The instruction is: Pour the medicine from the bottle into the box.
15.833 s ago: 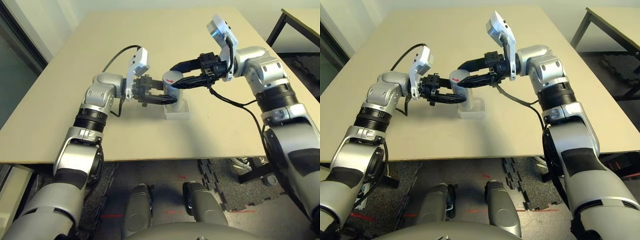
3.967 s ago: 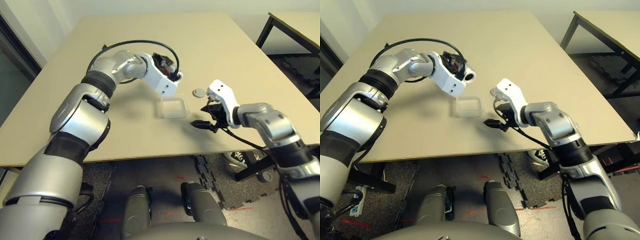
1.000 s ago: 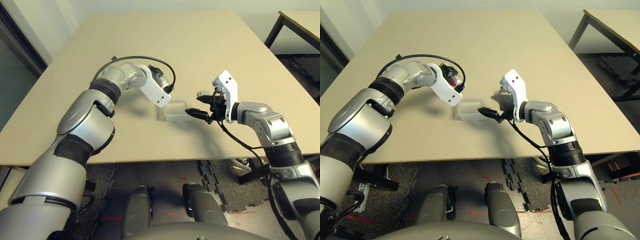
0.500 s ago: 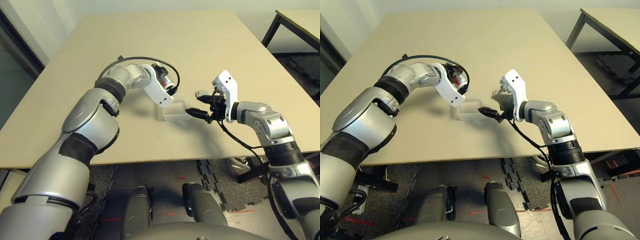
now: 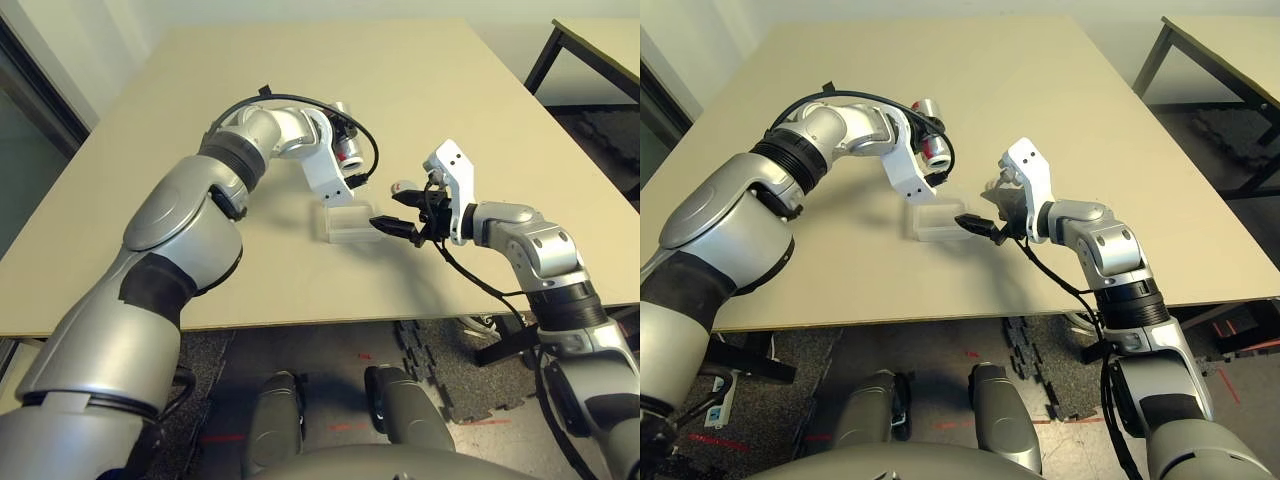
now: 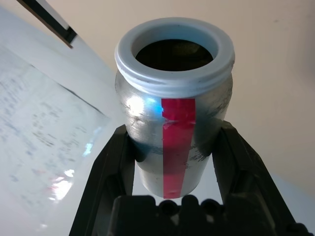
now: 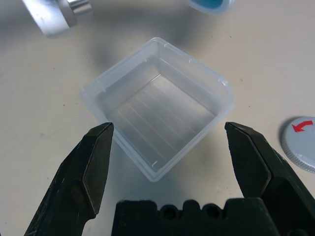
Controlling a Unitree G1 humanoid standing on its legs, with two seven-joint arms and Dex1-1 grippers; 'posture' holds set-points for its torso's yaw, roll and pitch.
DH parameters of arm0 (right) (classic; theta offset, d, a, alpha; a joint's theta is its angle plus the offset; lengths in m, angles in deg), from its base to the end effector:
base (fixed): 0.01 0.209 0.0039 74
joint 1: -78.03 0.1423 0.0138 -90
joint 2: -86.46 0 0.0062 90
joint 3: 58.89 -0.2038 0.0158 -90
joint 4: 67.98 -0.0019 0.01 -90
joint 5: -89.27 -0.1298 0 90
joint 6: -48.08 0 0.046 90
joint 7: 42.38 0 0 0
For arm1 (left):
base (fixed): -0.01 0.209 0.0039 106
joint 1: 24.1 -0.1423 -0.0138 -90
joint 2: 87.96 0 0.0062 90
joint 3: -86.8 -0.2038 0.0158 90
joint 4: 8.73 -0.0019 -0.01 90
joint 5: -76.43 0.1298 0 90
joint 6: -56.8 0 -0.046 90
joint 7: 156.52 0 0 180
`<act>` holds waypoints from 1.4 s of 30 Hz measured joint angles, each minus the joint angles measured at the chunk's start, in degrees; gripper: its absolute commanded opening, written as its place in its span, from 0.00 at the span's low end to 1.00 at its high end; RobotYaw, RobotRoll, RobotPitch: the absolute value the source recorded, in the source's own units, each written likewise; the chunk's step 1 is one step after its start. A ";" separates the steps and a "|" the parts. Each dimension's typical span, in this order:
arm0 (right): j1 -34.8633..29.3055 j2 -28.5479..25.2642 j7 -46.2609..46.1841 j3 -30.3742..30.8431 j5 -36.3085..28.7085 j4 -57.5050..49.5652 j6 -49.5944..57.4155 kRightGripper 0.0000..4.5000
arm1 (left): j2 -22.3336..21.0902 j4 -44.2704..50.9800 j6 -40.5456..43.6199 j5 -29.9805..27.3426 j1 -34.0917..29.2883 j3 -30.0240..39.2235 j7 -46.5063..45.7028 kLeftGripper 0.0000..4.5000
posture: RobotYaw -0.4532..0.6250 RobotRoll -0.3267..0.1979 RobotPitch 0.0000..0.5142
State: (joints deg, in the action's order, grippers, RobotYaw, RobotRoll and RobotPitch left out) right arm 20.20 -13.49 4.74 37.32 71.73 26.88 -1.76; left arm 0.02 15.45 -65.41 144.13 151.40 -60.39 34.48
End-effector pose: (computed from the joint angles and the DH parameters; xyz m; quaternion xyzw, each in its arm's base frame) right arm 0.2956 -0.1975 0.1255 -0.0495 0.1656 0.4427 0.8798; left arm 0.3792 0.0763 0.2296 0.9019 -0.1728 -0.3119 0.2437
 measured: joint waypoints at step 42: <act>-1.49 -5.45 3.72 -0.20 -1.81 -2.56 2.61 1.00 | 6.54 -1.82 37.59 -72.73 -27.40 70.56 9.62 0.53 | 0.28 0.62 0.14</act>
State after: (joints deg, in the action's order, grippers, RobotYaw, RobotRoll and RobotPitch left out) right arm 18.71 -18.94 8.46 37.12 69.92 24.32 0.85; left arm 6.56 13.63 -27.82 71.39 124.00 10.17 44.10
